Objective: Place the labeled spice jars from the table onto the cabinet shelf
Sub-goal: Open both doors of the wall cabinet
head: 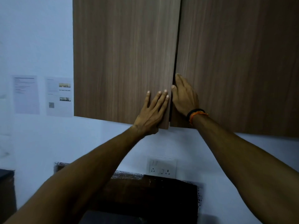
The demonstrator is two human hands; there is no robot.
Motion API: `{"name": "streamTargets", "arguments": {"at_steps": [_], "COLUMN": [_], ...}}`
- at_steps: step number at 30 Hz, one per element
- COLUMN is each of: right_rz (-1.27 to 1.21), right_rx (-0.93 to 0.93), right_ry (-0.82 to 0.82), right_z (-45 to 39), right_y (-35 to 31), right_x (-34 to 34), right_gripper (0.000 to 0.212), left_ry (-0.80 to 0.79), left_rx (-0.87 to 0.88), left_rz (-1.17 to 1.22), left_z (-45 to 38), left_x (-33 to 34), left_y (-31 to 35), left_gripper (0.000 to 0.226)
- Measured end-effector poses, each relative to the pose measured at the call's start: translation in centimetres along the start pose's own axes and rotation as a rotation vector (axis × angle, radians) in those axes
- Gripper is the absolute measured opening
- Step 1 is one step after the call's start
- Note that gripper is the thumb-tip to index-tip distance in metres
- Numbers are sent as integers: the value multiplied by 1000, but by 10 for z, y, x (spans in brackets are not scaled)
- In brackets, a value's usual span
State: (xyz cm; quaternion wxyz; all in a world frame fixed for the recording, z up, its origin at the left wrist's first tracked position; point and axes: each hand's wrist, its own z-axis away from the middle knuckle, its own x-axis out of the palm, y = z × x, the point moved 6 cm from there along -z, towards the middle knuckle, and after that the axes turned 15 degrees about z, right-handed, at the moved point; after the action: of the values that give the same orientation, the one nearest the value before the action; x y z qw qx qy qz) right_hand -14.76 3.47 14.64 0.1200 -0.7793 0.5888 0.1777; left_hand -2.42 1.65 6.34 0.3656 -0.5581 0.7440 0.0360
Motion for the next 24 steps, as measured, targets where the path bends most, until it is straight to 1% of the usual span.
{"name": "streamTargets", "arguments": {"at_steps": [3, 5, 6, 8, 10, 12, 13, 16, 18, 21, 24], "right_rz": [-262, -529, -679, -978, -1243, -1410, -1437, -1452, -1466, -1455, -1441], "right_rx": [100, 202, 260, 327, 349, 356, 350, 281, 237, 162, 104], "right_ry": [-62, -78, -90, -126, -169, -250, -274, -284, -309, -342, -324], "right_z": [-4, -1, -1, -2, -7, -11, -12, -15, -14, -11, -8], "right_y": [-16, -27, -32, -45, -59, -71, -75, -88, -98, -113, -130], "right_x": [-9, -14, -16, -19, -25, -34, -39, -53, -60, -73, -84], "right_gripper": [44, 36, 35, 38, 46, 56, 57, 51, 51, 50, 50], "left_ry": [11, 24, 32, 53, 75, 93, 98, 116, 144, 220, 303], "left_rx": [9, 16, 24, 32, 40, 46, 51, 82, 101, 129, 91], "left_rz": [15, 14, 18, 36, 60, 74, 79, 96, 128, 262, 367], "left_z": [14, 25, 29, 39, 50, 61, 67, 87, 103, 121, 133], "left_x": [-18, -30, -35, -47, -60, -72, -77, -93, -106, -129, -151], "left_y": [2, 3, 4, 5, 6, 5, 5, 0, -4, -7, -6], "left_gripper": [139, 140, 141, 143, 144, 142, 140, 132, 121, 100, 89]}}
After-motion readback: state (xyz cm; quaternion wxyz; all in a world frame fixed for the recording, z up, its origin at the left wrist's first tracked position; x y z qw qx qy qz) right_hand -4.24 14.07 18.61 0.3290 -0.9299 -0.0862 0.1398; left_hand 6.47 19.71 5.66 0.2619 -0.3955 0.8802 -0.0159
